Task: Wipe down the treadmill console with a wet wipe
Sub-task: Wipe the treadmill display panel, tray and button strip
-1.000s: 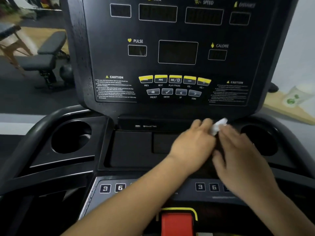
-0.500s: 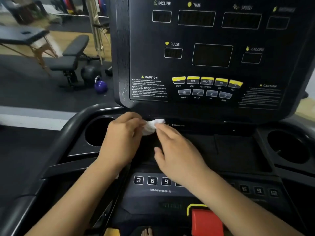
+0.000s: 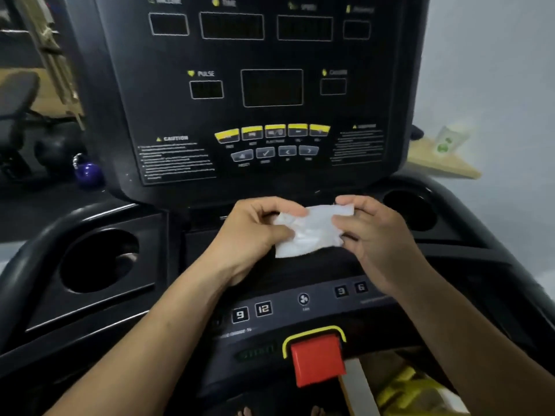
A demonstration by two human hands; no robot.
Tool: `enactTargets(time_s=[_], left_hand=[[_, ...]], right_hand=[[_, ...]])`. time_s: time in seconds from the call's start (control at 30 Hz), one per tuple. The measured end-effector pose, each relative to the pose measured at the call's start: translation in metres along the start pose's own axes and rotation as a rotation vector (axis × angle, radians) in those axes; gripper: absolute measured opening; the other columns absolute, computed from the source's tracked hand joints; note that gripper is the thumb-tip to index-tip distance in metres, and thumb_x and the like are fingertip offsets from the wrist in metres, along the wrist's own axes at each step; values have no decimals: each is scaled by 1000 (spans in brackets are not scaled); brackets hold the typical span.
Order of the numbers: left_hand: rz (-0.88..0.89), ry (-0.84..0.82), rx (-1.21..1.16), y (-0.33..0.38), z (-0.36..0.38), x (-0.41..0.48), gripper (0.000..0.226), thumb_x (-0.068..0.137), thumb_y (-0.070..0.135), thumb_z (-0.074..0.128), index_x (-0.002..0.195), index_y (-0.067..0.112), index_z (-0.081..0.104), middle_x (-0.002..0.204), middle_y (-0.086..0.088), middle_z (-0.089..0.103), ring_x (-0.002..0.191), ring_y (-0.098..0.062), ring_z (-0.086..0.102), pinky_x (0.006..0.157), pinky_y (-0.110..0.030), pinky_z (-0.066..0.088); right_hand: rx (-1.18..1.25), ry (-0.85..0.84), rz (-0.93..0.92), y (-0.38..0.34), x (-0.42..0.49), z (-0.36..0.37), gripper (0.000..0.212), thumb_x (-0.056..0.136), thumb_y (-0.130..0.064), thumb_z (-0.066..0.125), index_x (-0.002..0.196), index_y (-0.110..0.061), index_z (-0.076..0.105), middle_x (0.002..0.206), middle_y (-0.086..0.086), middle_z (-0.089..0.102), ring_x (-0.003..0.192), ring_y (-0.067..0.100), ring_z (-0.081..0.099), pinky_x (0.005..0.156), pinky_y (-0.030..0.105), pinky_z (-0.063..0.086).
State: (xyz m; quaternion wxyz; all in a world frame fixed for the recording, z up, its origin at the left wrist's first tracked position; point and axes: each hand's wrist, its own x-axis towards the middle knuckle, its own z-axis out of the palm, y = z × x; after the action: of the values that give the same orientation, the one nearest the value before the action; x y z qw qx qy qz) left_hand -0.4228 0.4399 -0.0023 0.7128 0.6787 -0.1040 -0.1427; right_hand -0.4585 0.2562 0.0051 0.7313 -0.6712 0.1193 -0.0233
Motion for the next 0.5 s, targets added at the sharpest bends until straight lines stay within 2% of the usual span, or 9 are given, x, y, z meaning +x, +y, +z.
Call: enactTargets(time_s=[0.07,0.17,0.23,0.3,0.4,0.5], left_hand=[[-1,-21,-40,-2,12,4,45,63,-17,64,86,20,74,104,-16,70,89,-25,66,77,-37,56],[-12,3,-119,-2,29,8,48,64,-18,68,98,16,67,98,-11,67,87,-25,64,75,-35,55],[-53,49,-154,-2,42,11,43,74,-19,67,107,8,63,98,-15,66,88,-27,64,77,-34,55],[-125,59,-165,-3,54,11,34,80,-12,67,112,1,63,99,-21,65,88,-30,66,77,-34,57],[-179,-6,-105,-2,75,8,24,80,-9,69,102,0,68,96,-23,66,83,-29,67,70,-33,58],[-112,-21,-18,-1,99,8,22,78,-14,68,78,7,71,79,-9,68,72,-18,65,62,-27,55]], right_hand=[[57,39,25,-1,-1,-12,25,87,3,62,110,-10,62,84,5,73,84,24,68,77,40,54],[118,-143,156,-4,0,-29,28,89,-10,64,116,-5,63,107,11,73,101,26,69,84,41,55],[41,-248,207,-5,2,-42,28,86,-10,67,113,-4,67,109,14,72,101,26,69,80,35,55],[-56,-256,160,-6,5,-55,24,83,-5,70,107,-8,70,102,12,74,93,26,71,71,32,54],[-62,-277,85,-8,5,-77,20,83,1,68,98,-13,71,94,10,74,81,21,71,62,29,54],[37,-334,124,-5,8,-106,27,83,14,61,72,-8,73,95,14,71,82,23,71,64,26,55]])
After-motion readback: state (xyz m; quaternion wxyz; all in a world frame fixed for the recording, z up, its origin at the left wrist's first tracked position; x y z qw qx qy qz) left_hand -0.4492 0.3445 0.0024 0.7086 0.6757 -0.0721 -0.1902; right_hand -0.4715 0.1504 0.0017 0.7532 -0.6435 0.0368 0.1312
